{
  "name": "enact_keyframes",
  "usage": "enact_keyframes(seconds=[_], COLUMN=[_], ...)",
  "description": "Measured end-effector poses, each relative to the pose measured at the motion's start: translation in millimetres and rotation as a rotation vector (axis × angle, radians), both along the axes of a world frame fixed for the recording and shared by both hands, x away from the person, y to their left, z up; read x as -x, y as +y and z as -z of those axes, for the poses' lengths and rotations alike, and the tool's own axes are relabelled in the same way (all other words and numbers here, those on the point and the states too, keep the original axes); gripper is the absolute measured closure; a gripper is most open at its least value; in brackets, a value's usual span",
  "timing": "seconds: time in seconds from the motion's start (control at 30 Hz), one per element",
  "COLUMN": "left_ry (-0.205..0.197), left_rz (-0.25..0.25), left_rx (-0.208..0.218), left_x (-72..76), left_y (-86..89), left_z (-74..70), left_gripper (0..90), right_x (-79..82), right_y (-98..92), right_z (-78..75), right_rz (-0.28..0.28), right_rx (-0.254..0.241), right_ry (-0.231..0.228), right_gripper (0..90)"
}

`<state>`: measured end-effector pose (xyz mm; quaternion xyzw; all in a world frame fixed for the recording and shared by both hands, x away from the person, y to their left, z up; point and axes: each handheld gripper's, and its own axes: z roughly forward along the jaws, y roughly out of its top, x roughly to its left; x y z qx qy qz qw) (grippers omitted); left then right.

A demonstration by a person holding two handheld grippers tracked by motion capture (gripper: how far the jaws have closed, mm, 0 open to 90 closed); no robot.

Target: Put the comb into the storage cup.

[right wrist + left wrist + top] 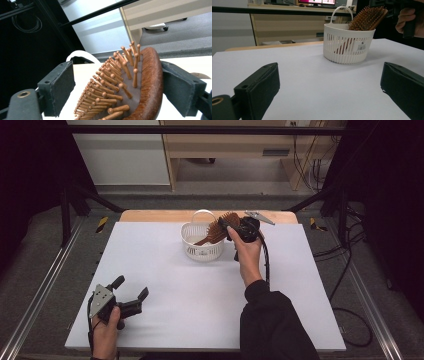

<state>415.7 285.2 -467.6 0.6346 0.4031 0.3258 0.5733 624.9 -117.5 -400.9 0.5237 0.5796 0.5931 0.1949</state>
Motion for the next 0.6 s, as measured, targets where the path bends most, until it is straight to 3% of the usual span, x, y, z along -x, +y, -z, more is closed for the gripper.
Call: enact_keyframes(seconds=[0.6], left_ry=[-0.002], left_rz=[-0.003], left_rx=[-0.001], left_x=[-0.1], left_y=[0.3], left_z=[-0.1], left_gripper=[2.5], right_x=[8.9], right_y=[-5.2], right_z=[-11.3], right_rz=[0.022], right_rx=[0.047], right_ry=[-0.037], right_gripper=[9.4])
